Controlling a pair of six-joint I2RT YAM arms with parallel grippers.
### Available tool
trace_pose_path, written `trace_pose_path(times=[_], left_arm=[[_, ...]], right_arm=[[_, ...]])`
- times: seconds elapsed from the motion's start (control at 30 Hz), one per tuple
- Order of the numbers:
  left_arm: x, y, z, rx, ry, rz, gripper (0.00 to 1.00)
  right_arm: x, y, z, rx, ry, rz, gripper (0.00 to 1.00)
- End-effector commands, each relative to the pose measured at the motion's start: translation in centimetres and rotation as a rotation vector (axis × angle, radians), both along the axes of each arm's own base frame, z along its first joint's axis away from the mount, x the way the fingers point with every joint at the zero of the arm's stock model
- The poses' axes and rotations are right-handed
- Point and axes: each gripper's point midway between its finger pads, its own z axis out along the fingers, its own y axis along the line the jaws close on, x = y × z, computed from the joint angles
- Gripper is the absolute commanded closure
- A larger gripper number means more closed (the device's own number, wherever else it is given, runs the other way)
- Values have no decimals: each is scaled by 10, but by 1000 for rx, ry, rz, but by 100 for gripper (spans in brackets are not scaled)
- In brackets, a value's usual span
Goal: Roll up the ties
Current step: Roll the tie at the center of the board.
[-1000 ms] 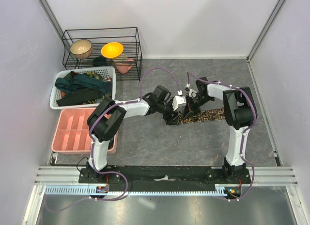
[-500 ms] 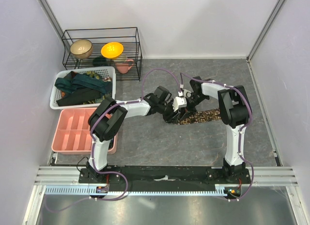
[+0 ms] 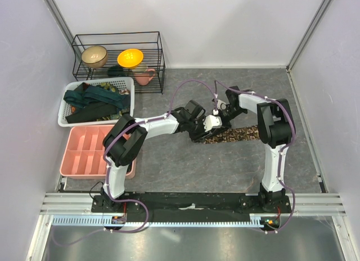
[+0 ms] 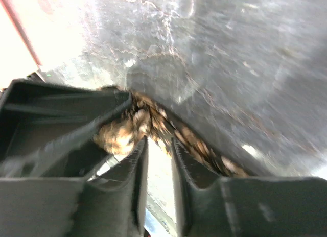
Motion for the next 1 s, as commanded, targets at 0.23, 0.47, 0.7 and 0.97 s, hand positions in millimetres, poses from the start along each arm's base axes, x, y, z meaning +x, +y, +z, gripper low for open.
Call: trace_pose_path(times=[0.23,0.47,0.7,0.97], left_arm=[[-11,34,-34,201,68,13,74],[-13,32,-36,194,78,-2,72],[-11,28,-32,181,75,-4,67],[7,16,0,20,113,96,32]], right_arm=[[-5,26,44,247,-27,-56,52],[4,36,17,220,-32,-72,52],[-7,25,-6,131,-4,-63,86],[-21,-11,-36,-92,-20,4,100]])
